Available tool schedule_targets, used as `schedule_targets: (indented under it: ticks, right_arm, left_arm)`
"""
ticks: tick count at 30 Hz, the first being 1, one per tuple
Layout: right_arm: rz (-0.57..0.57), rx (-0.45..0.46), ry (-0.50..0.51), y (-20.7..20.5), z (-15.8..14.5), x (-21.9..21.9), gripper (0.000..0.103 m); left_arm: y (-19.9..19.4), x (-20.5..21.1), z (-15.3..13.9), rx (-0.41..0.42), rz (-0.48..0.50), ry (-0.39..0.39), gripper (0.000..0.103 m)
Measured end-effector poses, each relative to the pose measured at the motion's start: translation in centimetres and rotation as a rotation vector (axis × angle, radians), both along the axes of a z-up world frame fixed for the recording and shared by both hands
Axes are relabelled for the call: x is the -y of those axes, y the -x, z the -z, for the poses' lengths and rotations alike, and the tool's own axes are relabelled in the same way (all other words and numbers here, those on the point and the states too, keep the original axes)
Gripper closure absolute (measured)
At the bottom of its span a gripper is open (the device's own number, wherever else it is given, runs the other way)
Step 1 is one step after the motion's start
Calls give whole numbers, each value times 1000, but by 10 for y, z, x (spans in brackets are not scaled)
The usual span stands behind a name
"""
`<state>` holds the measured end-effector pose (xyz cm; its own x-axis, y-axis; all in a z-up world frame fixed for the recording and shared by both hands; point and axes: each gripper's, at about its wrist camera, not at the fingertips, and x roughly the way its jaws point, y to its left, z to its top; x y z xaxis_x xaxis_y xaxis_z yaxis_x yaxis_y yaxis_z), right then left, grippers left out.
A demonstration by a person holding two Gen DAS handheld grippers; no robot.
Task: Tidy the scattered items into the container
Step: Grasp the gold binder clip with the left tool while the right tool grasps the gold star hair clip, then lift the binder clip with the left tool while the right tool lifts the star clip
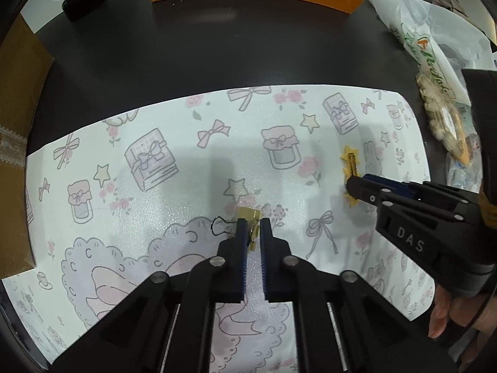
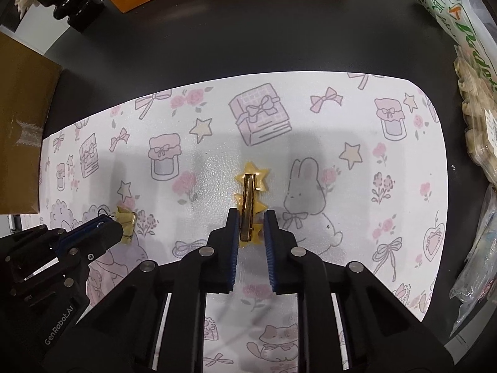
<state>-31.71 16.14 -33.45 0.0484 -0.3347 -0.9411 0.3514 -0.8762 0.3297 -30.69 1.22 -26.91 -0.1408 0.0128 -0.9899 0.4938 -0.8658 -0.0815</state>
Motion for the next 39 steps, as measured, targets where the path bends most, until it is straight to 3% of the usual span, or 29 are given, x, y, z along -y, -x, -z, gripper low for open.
schedule_targets:
  ticks: [3, 14, 27, 30, 39]
  right_arm:
    - [1, 5, 8, 0, 0, -1, 87]
    - [13, -2, 15, -4, -5, -6, 87]
    - [42, -14, 36, -26, -25, -22, 87]
    - [57, -13, 41, 0, -32, -39, 87]
    - [64, -71, 38, -8, -75, -30, 87]
  left_arm:
    - [3, -1, 1, -5, 2, -8, 101]
    - [8, -2, -4, -24, -4, -13, 102]
    - [1, -11, -37, -62, 54, -2, 102]
    - [-4, -14, -46, -73, 59, 2, 102]
    - [-20, -27, -78, -126, 72, 2, 102]
